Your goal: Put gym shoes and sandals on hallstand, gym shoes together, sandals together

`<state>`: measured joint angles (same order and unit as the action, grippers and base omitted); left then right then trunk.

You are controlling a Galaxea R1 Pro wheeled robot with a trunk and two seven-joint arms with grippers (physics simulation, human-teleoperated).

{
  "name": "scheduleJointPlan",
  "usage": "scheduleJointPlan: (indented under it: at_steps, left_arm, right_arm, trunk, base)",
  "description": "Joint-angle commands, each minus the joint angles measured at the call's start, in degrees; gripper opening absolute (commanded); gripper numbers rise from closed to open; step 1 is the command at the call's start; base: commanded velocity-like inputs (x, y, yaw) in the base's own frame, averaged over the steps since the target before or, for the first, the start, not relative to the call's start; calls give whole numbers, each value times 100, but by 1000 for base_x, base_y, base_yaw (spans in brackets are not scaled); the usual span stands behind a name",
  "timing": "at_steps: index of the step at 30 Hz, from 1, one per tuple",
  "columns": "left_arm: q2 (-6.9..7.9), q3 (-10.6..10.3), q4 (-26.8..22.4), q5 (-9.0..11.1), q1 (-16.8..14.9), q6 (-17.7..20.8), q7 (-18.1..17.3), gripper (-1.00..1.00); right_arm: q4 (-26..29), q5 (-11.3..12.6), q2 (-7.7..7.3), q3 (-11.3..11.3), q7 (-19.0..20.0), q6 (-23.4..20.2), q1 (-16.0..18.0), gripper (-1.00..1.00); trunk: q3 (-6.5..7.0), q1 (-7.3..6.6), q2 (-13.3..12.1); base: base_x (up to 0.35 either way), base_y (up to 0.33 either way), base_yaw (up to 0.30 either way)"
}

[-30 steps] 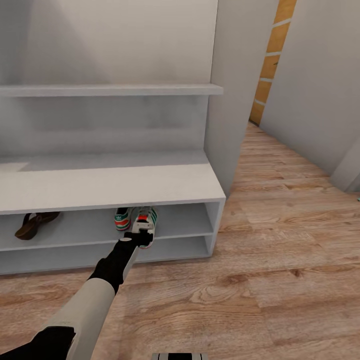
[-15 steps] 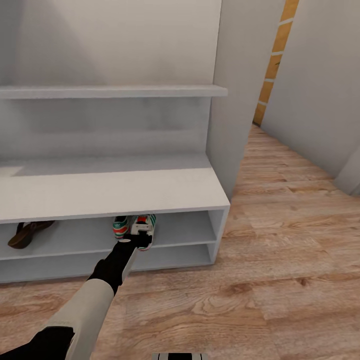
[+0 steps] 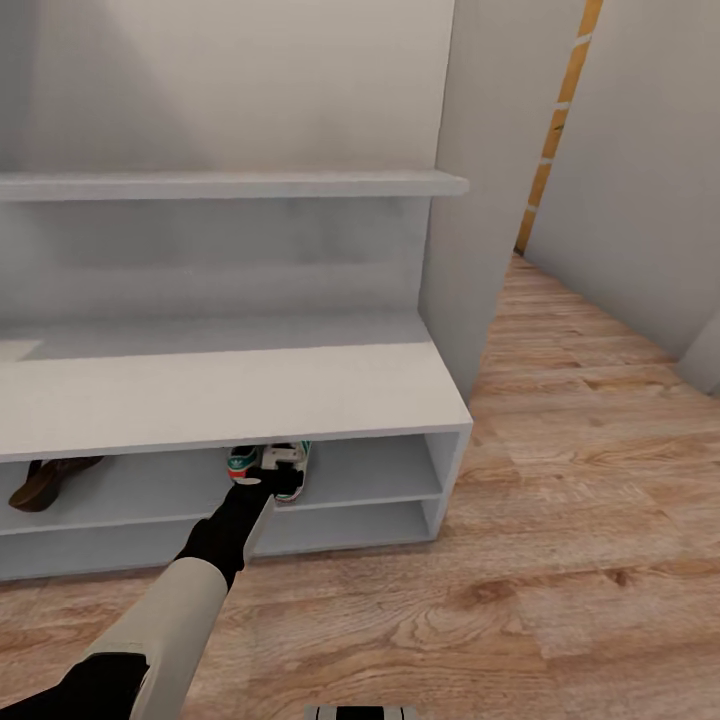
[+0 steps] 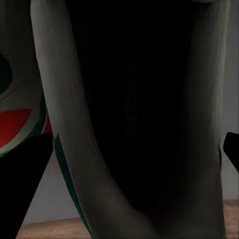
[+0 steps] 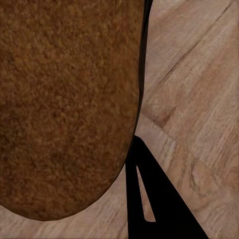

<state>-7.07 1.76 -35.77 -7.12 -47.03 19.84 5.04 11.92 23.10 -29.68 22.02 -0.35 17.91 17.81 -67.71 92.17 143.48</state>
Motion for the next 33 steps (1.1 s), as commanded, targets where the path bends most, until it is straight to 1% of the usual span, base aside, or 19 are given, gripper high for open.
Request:
scheduleJointPlan:
  at_steps: [1,26,33]
  left_arm:
    - [-5,18,-9,-61,0,30,-3,-100]
    - [-5,17,-9,-61,1,29,-3,-100]
    - [19,17,-10,-61,1,26,-3,-100]
  right_arm:
    - [-4,63,-3,-32,-2,19,3,-100]
    - [-4,63,6,-33,-5,19,3,-100]
    - [-5,61,6,-35,-7,19,3,-100]
  trunk:
    - [-5,0,2]
    - [-5,0,2]
    - [-5,0,2]
  base:
    - [57,25,0]
    - [48,2,0]
    - [31,0,0]
